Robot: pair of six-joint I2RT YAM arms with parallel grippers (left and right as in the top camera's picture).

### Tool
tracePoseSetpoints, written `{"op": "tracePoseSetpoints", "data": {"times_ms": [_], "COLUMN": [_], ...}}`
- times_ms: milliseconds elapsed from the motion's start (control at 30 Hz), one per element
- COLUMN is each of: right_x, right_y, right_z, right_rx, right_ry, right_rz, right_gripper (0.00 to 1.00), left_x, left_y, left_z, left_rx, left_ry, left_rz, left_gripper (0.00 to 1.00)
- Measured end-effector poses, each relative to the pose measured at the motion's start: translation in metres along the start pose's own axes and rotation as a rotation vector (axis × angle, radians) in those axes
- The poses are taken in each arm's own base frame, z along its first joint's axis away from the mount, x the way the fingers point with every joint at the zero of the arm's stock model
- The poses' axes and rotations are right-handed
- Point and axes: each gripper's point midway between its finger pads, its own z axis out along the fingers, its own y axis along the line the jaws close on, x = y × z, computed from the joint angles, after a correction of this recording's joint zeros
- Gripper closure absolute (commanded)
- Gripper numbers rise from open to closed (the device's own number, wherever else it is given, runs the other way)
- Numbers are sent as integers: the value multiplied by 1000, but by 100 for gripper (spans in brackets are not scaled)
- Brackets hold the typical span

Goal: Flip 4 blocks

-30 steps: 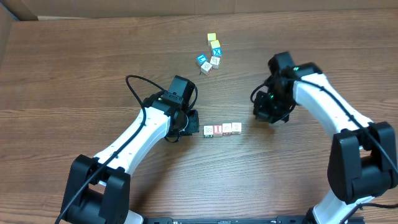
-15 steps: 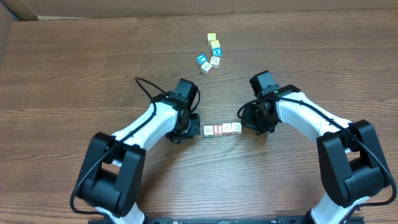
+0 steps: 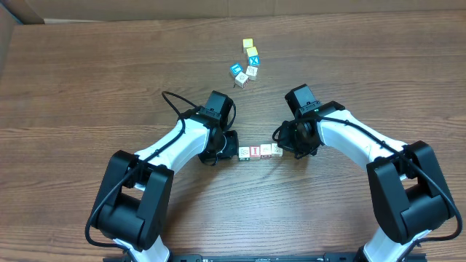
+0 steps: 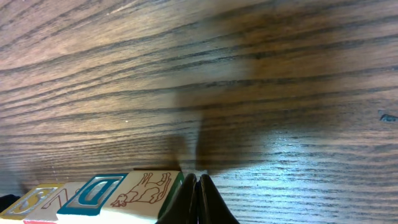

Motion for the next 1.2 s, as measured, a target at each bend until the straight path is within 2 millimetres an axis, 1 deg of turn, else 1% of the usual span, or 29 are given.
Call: {"op": "tracePoseSetpoints", "data": {"times_ms": [567,767,1200], "right_x": [4,4,9], "right_y": [-2,-2,5], "right_z": [0,0,0], "right_rx": [7,7,-31], "right_ry": [15,16,46], "right_rz": [7,7,7], "right_gripper": [96,96,96], "left_x": [0,-2,-4], "left_y": [-10,-12,-14], "left_z": [0,-2,-2], "left_rx": [55,86,98], "left_ry": [7,7,3], "left_rz": [59,54,54], "left_gripper": [96,96,96]}}
